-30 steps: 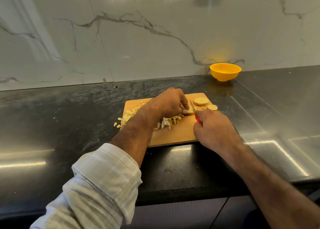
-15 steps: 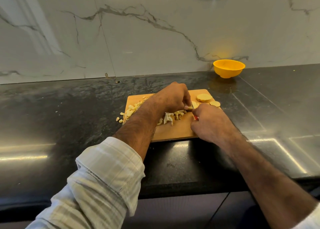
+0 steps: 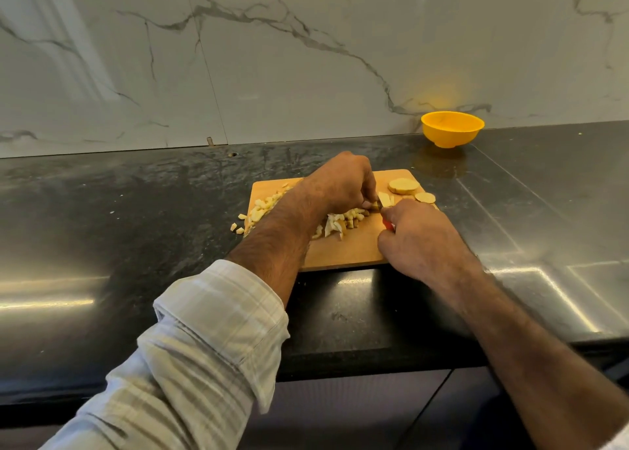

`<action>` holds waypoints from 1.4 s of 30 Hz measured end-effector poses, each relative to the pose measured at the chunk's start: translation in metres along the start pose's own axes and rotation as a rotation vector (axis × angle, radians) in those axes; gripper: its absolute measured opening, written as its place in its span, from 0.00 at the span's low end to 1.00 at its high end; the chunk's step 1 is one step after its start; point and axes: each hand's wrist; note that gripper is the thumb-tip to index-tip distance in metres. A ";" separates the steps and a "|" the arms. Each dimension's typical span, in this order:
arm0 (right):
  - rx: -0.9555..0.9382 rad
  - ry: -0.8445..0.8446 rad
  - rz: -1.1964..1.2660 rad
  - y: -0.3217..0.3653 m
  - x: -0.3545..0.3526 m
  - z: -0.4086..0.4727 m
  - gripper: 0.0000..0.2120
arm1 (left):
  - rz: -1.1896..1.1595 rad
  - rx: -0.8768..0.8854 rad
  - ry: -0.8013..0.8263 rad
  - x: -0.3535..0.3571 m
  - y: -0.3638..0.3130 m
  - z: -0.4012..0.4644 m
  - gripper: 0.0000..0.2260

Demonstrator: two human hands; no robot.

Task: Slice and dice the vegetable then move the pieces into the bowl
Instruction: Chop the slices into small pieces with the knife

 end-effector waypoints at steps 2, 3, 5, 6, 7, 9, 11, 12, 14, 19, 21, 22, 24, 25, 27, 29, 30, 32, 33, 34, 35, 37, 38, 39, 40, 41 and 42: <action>0.023 0.035 0.005 0.004 -0.003 0.005 0.17 | 0.000 -0.002 -0.002 -0.001 0.000 0.000 0.06; 0.029 0.039 0.009 0.006 -0.004 0.008 0.15 | -0.007 -0.002 -0.002 -0.002 0.000 0.000 0.06; 0.032 0.027 0.013 0.009 -0.003 0.011 0.13 | -0.016 -0.007 -0.005 -0.004 0.002 -0.002 0.07; 0.026 0.024 0.008 0.008 -0.003 0.011 0.12 | -0.021 -0.012 -0.009 -0.004 0.004 -0.003 0.07; 0.014 0.018 0.001 0.007 -0.003 0.010 0.13 | -0.029 -0.015 -0.014 -0.004 0.004 -0.004 0.07; -0.006 -0.028 -0.003 0.002 -0.003 0.005 0.16 | -0.046 -0.020 -0.025 -0.005 0.007 -0.006 0.07; -0.035 -0.102 0.007 -0.001 -0.003 -0.002 0.16 | -0.053 -0.017 -0.029 -0.005 0.010 -0.007 0.07; -0.048 -0.120 0.013 -0.001 -0.003 -0.005 0.16 | -0.056 -0.013 -0.030 -0.006 0.009 -0.007 0.07; -0.044 -0.092 0.006 0.003 -0.001 -0.010 0.17 | -0.056 -0.002 -0.035 -0.005 0.008 -0.006 0.07; 0.012 0.004 -0.087 0.018 0.000 -0.009 0.10 | -0.024 -0.003 -0.043 -0.005 0.008 -0.005 0.08; 0.025 0.030 -0.099 0.025 -0.001 -0.005 0.07 | -0.006 0.011 -0.038 -0.005 0.007 -0.003 0.07; 0.032 0.038 -0.090 0.027 -0.002 -0.003 0.07 | -0.002 0.016 -0.038 -0.005 0.007 -0.003 0.07; 0.035 0.045 -0.061 0.028 -0.002 0.003 0.08 | -0.006 0.019 -0.043 -0.005 0.009 -0.003 0.07; 0.034 0.038 -0.045 0.026 -0.003 0.005 0.09 | -0.015 0.015 -0.044 -0.006 0.010 -0.004 0.07; 0.024 -0.010 -0.011 0.017 -0.004 0.005 0.12 | -0.056 0.025 -0.039 -0.006 0.014 -0.006 0.07; -0.005 -0.091 0.008 0.009 -0.006 -0.001 0.14 | -0.061 0.049 -0.045 -0.007 0.019 -0.007 0.07; -0.024 -0.116 0.006 0.007 -0.006 -0.004 0.15 | -0.046 0.050 -0.049 -0.007 0.021 -0.008 0.07; -0.059 -0.129 0.001 0.006 -0.007 -0.009 0.17 | -0.013 0.050 -0.055 -0.008 0.022 -0.008 0.07; -0.058 -0.113 0.008 0.007 -0.007 -0.010 0.17 | -0.010 0.049 -0.051 -0.008 0.021 -0.007 0.07; -0.049 -0.091 0.018 0.009 -0.007 -0.010 0.18 | -0.011 0.047 -0.050 -0.007 0.021 -0.007 0.06; -0.036 -0.068 0.026 0.011 -0.006 -0.011 0.18 | -0.010 0.044 -0.052 -0.007 0.020 -0.007 0.06; -0.012 -0.034 0.024 0.014 -0.005 -0.011 0.19 | -0.010 0.026 -0.054 -0.006 0.020 -0.007 0.06; -0.006 -0.029 0.014 0.015 -0.004 -0.010 0.19 | -0.012 0.012 -0.053 -0.006 0.020 -0.006 0.06; -0.001 -0.027 0.005 0.015 -0.004 -0.009 0.19 | -0.017 0.003 -0.049 -0.005 0.020 -0.006 0.06; 0.003 -0.019 -0.010 0.017 -0.003 -0.008 0.18 | -0.020 -0.004 -0.043 -0.005 0.020 -0.005 0.06; 0.006 -0.006 -0.032 0.019 -0.003 -0.007 0.15 | -0.020 -0.006 -0.038 -0.005 0.019 -0.004 0.06; 0.009 0.011 -0.061 0.021 -0.003 -0.006 0.12 | -0.016 -0.005 -0.037 -0.005 0.019 -0.004 0.06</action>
Point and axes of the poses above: each hand's wrist, its own z-axis towards the middle knuckle, its own x-axis out of the palm, y = z × x, and after that the axes turned 7 degrees about x, right-handed
